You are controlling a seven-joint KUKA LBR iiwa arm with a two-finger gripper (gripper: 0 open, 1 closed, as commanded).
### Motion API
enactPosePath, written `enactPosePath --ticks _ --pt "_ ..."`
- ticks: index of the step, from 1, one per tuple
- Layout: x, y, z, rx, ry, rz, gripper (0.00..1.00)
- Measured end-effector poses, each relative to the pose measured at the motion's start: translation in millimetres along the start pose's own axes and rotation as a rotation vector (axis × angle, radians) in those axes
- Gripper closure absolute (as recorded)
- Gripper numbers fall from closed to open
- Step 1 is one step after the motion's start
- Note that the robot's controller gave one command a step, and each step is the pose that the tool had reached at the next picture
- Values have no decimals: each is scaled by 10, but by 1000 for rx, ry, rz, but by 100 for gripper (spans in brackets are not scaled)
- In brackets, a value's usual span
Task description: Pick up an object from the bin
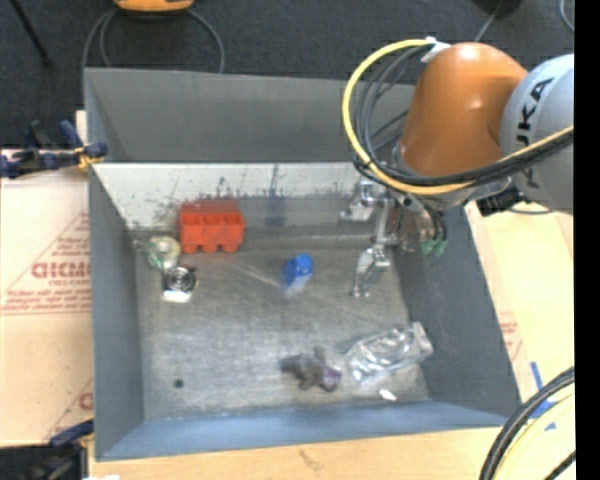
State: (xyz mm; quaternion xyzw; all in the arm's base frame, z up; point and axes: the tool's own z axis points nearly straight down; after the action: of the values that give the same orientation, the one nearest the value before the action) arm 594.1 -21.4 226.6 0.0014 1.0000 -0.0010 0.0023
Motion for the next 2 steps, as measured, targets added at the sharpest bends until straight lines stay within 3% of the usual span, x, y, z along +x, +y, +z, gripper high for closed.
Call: enactPosePath --ticks 1,2 --pt "-553 696 804 -5 4 316 0" --pt "-540 485 1483 1 4 206 0"
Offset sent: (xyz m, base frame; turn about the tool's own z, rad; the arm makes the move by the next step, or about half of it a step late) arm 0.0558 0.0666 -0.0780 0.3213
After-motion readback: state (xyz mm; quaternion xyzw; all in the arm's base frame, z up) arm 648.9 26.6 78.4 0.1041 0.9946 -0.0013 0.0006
